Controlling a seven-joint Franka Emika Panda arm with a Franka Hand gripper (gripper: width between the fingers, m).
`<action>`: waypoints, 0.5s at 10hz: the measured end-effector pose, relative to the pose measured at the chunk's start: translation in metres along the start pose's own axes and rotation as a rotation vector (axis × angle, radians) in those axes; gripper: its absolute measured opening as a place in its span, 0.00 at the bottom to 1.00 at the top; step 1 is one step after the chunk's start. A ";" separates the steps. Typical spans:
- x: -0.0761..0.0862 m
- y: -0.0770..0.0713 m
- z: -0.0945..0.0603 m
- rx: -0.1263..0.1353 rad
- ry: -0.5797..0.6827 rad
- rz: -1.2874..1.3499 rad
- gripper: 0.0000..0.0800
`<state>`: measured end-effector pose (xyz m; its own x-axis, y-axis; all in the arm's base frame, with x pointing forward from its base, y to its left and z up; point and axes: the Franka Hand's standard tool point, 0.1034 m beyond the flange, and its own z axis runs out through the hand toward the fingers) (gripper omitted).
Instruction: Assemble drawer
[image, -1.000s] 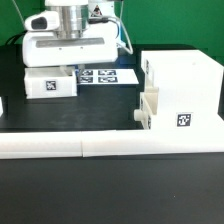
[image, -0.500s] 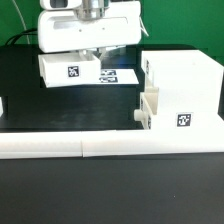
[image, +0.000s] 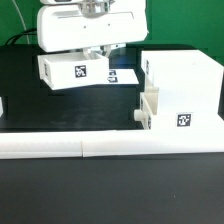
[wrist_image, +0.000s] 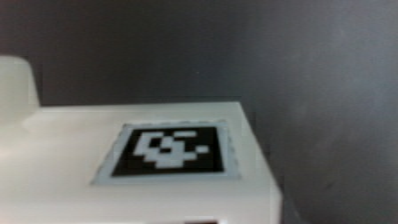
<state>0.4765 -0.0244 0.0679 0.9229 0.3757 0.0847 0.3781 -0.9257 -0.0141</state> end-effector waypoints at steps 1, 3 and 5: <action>0.000 0.000 0.000 0.000 -0.001 -0.069 0.05; 0.009 0.003 0.001 -0.007 0.003 -0.288 0.05; 0.027 0.008 0.001 -0.009 -0.006 -0.469 0.05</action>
Offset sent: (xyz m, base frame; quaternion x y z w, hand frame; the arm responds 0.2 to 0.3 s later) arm 0.0412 0.0086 0.0052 0.0024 -0.0125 -0.2676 0.9634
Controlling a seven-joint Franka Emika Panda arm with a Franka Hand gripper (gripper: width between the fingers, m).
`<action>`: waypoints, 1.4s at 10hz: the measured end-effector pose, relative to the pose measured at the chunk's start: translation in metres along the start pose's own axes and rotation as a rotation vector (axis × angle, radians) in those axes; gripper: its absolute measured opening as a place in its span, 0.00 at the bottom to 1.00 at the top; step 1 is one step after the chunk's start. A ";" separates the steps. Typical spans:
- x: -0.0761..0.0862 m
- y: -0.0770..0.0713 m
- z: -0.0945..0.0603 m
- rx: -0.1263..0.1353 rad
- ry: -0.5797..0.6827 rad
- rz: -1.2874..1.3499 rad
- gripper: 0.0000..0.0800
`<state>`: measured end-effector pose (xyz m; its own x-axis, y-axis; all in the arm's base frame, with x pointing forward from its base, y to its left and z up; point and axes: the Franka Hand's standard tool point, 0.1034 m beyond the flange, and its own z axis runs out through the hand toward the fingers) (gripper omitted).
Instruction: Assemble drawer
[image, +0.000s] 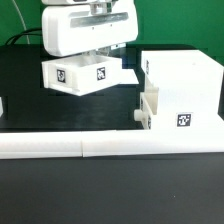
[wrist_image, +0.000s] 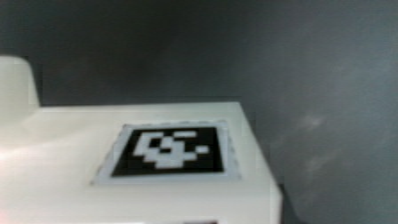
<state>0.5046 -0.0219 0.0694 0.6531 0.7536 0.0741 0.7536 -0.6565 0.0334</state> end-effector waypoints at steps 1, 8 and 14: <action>0.006 0.006 0.001 0.001 -0.008 -0.101 0.05; 0.007 0.015 0.003 0.013 -0.052 -0.642 0.05; 0.010 0.017 0.006 0.025 -0.061 -0.653 0.05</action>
Offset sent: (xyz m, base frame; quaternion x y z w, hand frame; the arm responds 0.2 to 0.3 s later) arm 0.0000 0.0000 0.0000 0.0000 0.0000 -0.1296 0.9916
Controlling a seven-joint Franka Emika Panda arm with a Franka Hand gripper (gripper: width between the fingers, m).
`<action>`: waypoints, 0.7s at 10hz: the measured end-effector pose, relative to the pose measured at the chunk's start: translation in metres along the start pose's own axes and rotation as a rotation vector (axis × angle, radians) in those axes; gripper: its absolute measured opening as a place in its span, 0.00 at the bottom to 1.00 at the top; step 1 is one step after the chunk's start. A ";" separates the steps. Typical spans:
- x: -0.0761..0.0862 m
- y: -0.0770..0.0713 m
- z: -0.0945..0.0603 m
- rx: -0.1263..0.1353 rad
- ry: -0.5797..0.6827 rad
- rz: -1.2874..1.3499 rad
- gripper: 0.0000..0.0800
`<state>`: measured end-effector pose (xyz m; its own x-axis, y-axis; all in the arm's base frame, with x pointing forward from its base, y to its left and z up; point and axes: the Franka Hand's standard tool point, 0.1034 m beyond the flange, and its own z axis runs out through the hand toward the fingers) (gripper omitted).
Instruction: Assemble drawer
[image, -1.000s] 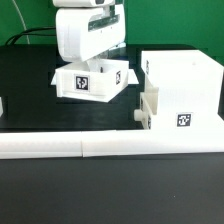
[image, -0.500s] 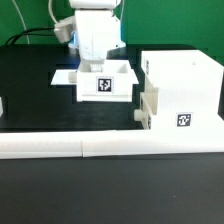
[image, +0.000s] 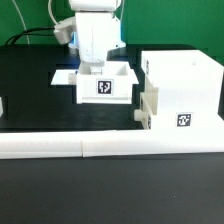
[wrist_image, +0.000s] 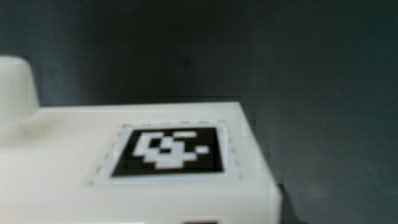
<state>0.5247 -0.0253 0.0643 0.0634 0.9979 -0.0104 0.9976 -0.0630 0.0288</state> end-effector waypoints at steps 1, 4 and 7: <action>0.001 0.006 0.001 -0.003 0.002 -0.002 0.05; 0.006 0.019 0.003 -0.005 0.005 -0.003 0.05; 0.005 0.018 0.004 -0.002 0.005 -0.001 0.05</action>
Offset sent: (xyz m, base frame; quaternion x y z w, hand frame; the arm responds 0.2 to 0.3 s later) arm 0.0245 0.0119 -0.0011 0.0073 0.0084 0.0103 0.9999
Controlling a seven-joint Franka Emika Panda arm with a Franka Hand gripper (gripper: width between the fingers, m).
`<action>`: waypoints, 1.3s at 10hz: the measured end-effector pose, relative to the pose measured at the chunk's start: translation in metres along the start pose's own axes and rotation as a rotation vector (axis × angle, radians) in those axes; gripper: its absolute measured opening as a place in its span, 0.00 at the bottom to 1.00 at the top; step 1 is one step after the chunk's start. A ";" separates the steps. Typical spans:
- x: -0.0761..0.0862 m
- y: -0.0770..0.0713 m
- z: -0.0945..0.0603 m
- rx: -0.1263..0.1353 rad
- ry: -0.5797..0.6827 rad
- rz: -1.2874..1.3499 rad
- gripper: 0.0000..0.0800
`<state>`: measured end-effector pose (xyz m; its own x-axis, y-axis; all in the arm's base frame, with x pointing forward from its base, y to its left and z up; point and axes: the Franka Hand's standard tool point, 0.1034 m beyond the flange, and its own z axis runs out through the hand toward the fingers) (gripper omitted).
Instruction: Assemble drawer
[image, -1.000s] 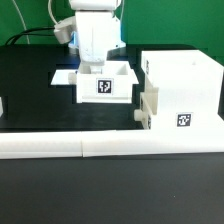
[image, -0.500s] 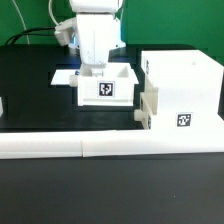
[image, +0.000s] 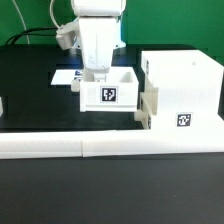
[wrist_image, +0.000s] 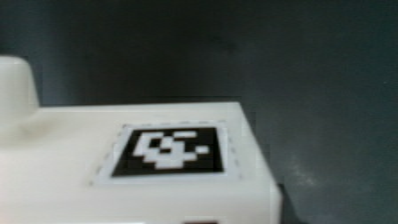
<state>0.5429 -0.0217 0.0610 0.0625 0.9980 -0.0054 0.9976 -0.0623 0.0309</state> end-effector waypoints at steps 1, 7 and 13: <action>0.000 0.000 0.000 0.000 0.000 -0.001 0.05; 0.007 0.001 0.000 0.000 0.000 0.004 0.05; 0.014 0.001 -0.001 0.026 -0.001 -0.009 0.05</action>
Offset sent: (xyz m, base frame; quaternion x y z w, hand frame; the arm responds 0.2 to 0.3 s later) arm 0.0049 0.0087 0.0065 -0.0052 -0.0054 0.0260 0.9996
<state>0.5452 -0.0081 0.0615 0.0539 0.9985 -0.0066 0.9985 -0.0539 0.0048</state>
